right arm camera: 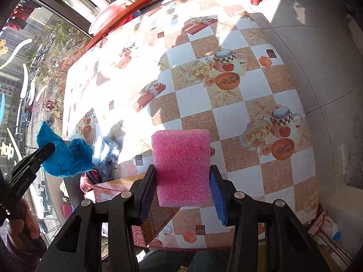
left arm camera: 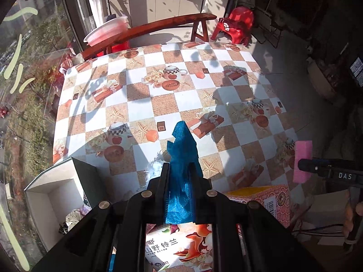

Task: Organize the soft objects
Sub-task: 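Carry the blue bag and pink sponge with both grippers over the white box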

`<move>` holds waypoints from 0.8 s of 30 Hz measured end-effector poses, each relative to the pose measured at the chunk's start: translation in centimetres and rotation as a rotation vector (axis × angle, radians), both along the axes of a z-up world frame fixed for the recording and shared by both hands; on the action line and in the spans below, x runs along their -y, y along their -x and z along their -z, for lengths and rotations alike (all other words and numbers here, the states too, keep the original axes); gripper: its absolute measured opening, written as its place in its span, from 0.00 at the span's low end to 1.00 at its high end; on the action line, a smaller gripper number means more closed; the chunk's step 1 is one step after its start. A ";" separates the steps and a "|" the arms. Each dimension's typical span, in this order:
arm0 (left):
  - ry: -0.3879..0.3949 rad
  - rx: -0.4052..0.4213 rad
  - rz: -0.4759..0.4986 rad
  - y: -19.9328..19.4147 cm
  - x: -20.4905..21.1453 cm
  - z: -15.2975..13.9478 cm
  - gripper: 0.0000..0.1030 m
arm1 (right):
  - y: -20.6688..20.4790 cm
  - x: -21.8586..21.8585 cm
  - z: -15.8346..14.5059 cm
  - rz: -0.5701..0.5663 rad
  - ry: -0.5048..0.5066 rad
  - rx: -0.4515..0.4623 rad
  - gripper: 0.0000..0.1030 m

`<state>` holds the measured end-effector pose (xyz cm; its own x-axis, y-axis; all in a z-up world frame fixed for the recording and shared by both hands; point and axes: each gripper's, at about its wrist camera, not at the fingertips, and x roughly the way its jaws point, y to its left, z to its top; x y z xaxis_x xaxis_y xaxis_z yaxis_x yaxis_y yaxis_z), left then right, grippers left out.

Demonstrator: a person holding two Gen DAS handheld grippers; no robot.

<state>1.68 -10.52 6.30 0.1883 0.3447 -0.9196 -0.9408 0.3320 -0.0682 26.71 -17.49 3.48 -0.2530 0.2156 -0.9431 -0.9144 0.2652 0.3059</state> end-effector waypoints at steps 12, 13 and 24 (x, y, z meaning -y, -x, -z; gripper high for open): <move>-0.048 0.030 -0.144 6.9 5.1 -2.0 0.16 | 10.0 -0.9 -5.2 -0.222 -0.087 -0.028 0.46; -0.049 0.030 -0.161 7.6 5.5 -2.0 0.16 | 11.1 -0.9 -5.4 -0.244 -0.088 -0.033 0.46; -0.066 0.020 -0.376 16.6 9.4 -1.7 0.16 | 24.5 -1.9 -5.9 -0.550 -0.102 -0.053 0.46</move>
